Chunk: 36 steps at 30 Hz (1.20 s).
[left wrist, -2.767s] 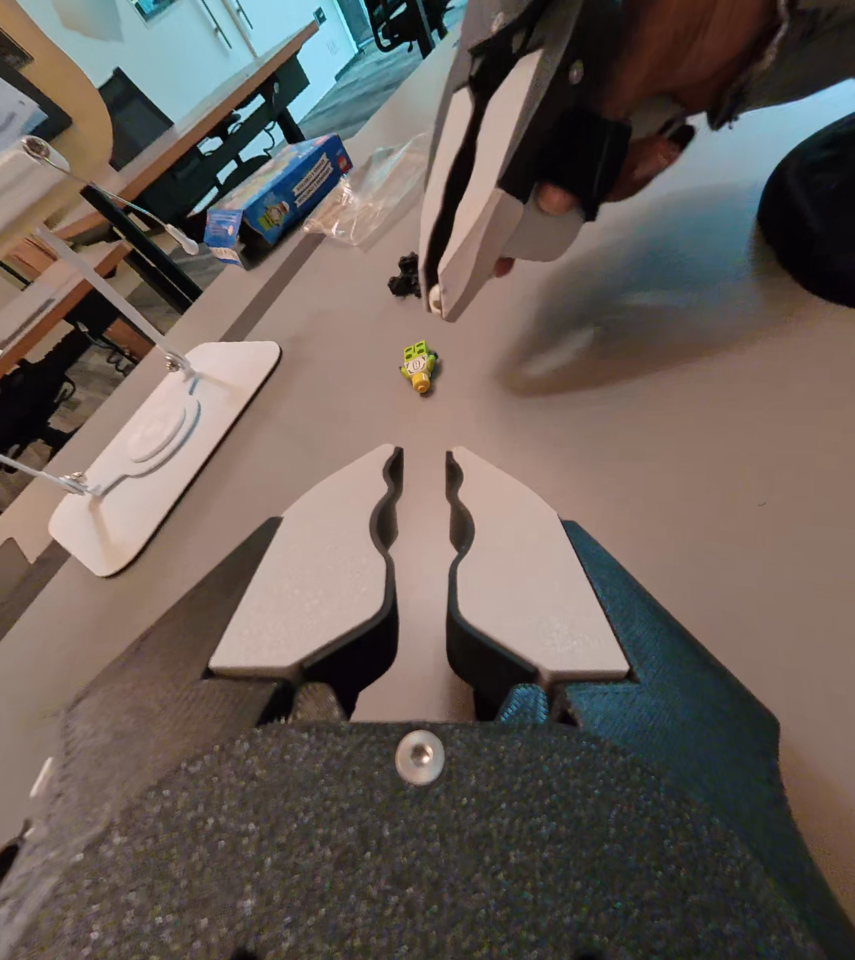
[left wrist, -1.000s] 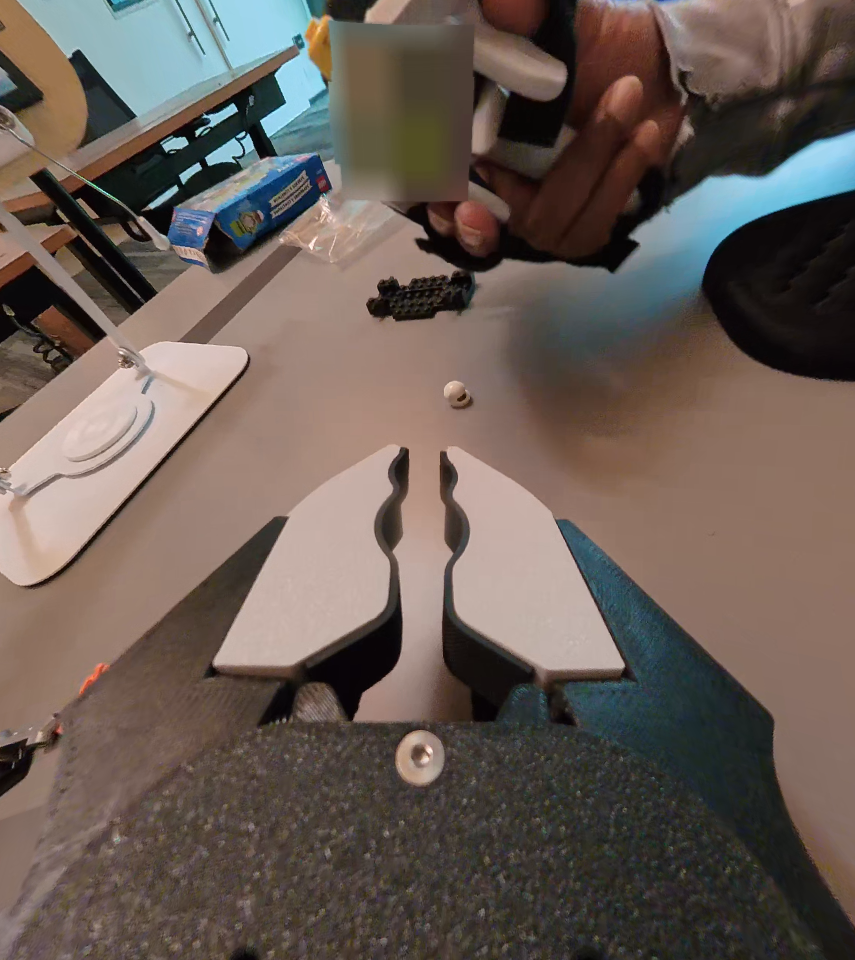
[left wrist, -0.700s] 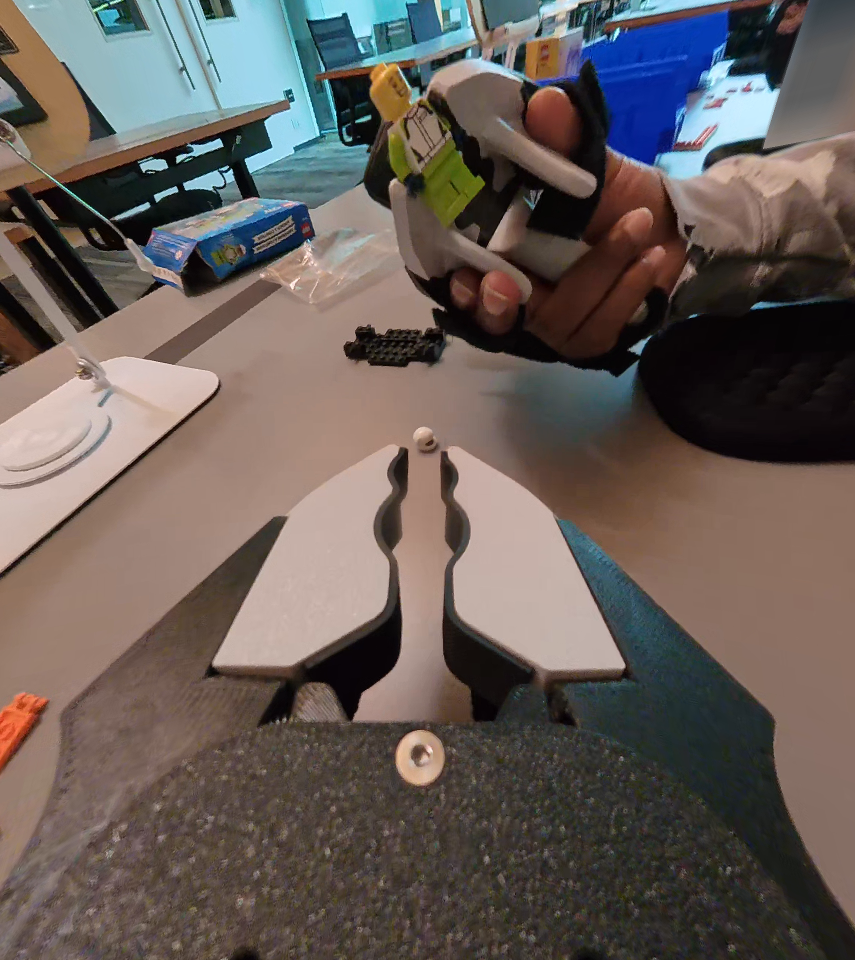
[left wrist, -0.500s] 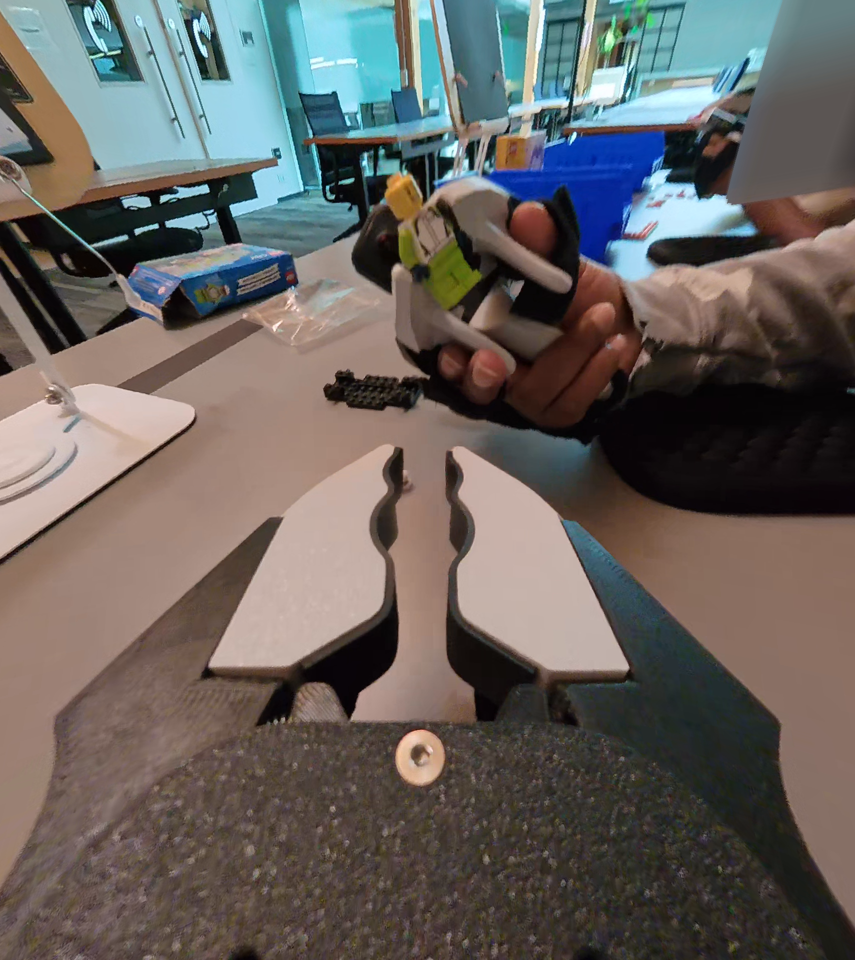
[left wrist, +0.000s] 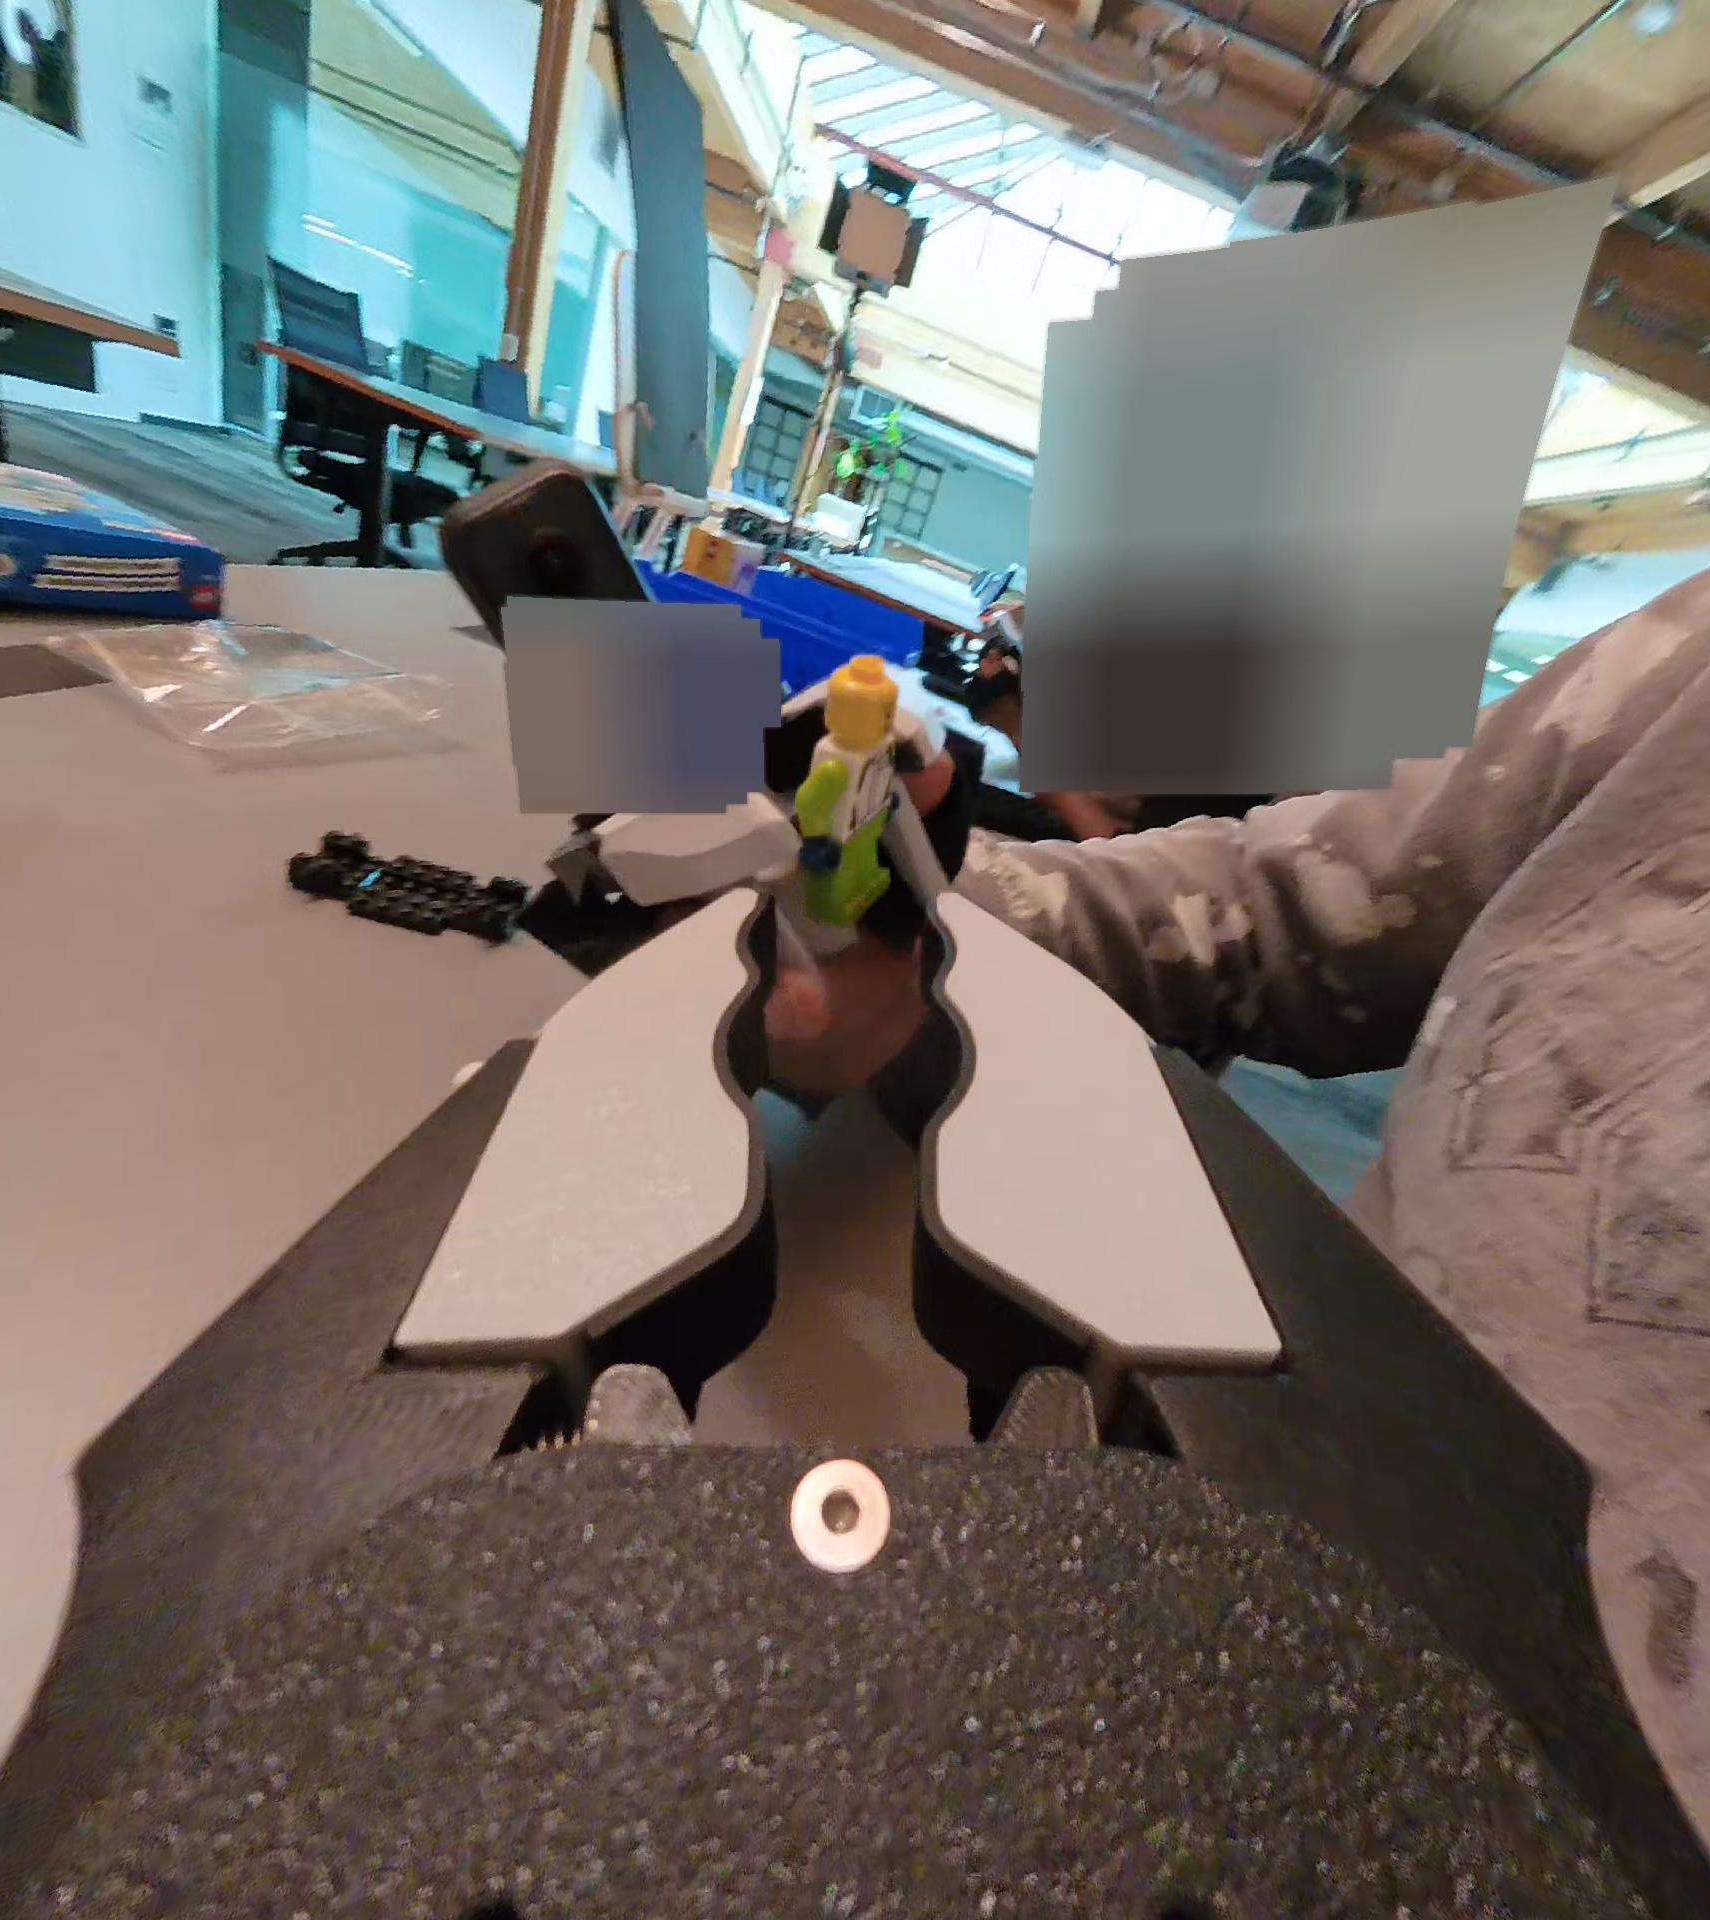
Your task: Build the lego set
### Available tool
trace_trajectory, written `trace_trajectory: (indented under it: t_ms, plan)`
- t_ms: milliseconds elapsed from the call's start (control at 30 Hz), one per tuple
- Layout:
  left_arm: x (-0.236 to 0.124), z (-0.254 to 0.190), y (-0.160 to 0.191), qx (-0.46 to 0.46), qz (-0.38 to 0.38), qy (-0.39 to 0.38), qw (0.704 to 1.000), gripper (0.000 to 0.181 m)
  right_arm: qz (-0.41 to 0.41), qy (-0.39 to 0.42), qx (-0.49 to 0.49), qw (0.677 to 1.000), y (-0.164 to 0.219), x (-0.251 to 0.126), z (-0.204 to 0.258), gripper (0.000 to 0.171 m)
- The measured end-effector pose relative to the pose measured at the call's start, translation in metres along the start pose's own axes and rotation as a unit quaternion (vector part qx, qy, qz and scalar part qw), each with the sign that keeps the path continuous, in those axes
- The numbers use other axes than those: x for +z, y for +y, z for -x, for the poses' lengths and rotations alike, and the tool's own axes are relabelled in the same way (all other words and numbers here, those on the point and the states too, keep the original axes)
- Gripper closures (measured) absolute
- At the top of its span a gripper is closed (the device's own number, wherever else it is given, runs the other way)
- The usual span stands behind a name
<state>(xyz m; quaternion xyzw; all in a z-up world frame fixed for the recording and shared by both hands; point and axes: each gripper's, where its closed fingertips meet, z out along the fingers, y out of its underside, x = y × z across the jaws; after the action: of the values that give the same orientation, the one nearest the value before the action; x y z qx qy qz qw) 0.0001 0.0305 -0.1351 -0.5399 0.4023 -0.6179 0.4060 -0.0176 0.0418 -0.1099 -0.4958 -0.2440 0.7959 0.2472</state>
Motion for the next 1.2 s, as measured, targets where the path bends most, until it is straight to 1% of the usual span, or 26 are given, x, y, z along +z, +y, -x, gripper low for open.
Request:
trace_trajectory:
  t_ms: [67,167,300,433,500,833,1067,1200]
  plan:
    - [-0.001,-0.005,-0.004,-0.011,-0.014,0.016,1.0,0.159,0.005,-0.002,-0.012,1.0,0.001,0.003,0.001,0.152]
    - [-0.002,-0.005,-0.007,-0.01,-0.024,0.01,1.0,0.165,0.004,-0.005,-0.025,1.0,0.001,0.004,0.002,0.152]
    - [-0.004,-0.004,-0.009,-0.038,-0.027,0.018,0.999,0.167,-0.004,0.012,-0.054,0.998,-0.002,0.003,0.0,0.153]
    - [-0.007,-0.001,-0.012,-0.054,-0.037,0.018,0.998,0.168,-0.015,0.028,-0.074,0.997,-0.006,-0.002,-0.002,0.16]
    - [-0.008,0.001,-0.013,-0.057,-0.038,0.016,0.998,0.172,-0.014,0.039,-0.083,0.996,-0.006,-0.003,-0.005,0.16]
    - [-0.011,0.01,-0.009,-0.039,-0.023,-0.011,0.999,0.174,-0.013,0.064,-0.099,0.993,-0.005,-0.004,-0.011,0.16]
    - [-0.013,0.016,-0.006,-0.014,-0.007,-0.033,0.999,0.174,-0.019,0.08,-0.114,0.99,-0.01,-0.01,-0.01,0.158]
    - [-0.014,0.02,-0.004,-0.008,0.001,-0.044,0.999,0.174,-0.012,0.102,-0.133,0.986,-0.011,-0.013,-0.012,0.156]
